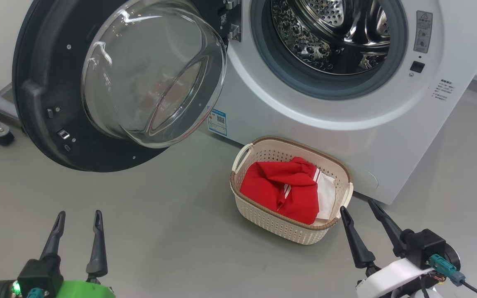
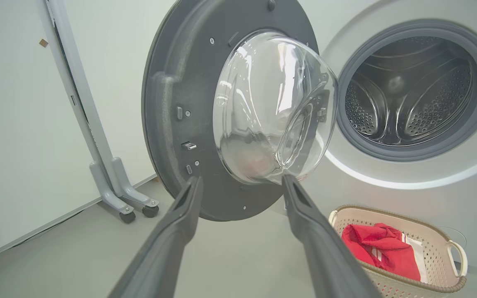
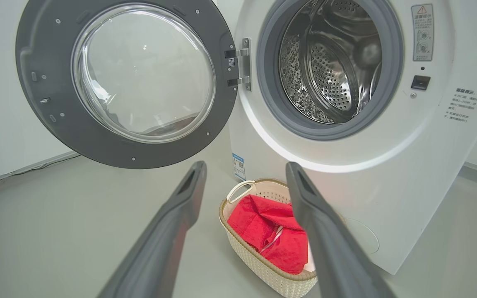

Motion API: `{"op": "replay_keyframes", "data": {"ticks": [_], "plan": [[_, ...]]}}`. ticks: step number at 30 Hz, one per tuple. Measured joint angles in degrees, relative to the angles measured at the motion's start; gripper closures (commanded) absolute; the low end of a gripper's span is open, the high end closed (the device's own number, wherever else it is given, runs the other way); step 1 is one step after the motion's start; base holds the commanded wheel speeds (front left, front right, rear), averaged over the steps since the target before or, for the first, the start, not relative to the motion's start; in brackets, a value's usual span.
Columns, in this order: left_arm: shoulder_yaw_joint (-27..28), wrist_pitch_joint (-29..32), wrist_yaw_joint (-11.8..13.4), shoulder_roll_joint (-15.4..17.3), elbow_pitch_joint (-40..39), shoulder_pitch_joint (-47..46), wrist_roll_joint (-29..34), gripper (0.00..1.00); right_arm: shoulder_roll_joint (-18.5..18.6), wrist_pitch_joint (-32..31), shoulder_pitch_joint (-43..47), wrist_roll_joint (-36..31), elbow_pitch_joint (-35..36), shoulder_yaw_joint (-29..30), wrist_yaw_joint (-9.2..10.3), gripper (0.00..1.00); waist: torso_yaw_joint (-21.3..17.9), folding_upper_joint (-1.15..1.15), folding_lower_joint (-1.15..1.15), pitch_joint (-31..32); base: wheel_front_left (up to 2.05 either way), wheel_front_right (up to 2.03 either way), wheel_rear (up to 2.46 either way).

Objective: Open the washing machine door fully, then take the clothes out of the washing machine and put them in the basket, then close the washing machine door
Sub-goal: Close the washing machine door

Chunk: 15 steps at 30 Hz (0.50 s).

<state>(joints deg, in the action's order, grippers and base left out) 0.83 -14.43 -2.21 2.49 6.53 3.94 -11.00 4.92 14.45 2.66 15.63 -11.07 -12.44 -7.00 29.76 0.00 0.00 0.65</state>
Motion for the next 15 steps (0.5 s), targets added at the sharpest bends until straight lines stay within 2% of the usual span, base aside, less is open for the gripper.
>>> {"op": "replay_keyframes", "data": {"ticks": [15], "plan": [[0.20,0.00,0.00,0.00,-0.77,0.87,-0.01,0.00,0.38,0.00,-0.93,0.60,-1.03,-0.04,0.00,0.00,-0.04,0.00,0.00,-0.12,0.00,0.00,0.00]]}}
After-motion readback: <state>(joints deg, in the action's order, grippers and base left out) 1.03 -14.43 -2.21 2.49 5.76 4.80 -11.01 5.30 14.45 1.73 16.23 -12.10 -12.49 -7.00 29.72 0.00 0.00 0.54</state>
